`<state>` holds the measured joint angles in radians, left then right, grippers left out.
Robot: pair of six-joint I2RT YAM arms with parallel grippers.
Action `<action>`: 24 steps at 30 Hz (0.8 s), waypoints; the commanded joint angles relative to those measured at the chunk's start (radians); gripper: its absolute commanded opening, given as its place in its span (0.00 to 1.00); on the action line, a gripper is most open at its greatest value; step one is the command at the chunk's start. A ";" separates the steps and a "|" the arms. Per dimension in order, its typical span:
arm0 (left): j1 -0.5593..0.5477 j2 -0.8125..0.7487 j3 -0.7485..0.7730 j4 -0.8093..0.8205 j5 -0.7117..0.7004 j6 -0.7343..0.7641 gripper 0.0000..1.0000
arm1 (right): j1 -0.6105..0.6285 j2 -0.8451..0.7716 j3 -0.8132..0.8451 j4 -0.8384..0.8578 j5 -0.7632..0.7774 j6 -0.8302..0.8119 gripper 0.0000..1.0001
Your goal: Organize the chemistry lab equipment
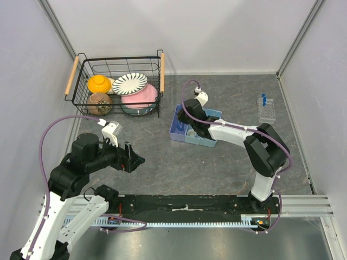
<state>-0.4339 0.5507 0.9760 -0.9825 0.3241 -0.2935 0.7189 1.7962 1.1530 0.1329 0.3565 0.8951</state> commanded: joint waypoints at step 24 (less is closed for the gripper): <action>0.000 -0.014 0.010 0.002 0.009 0.014 0.92 | -0.036 0.017 0.043 -0.073 -0.159 0.016 0.00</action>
<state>-0.4339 0.5476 0.9760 -0.9943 0.3241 -0.2928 0.6941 1.8492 1.1633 0.1436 0.2150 0.9154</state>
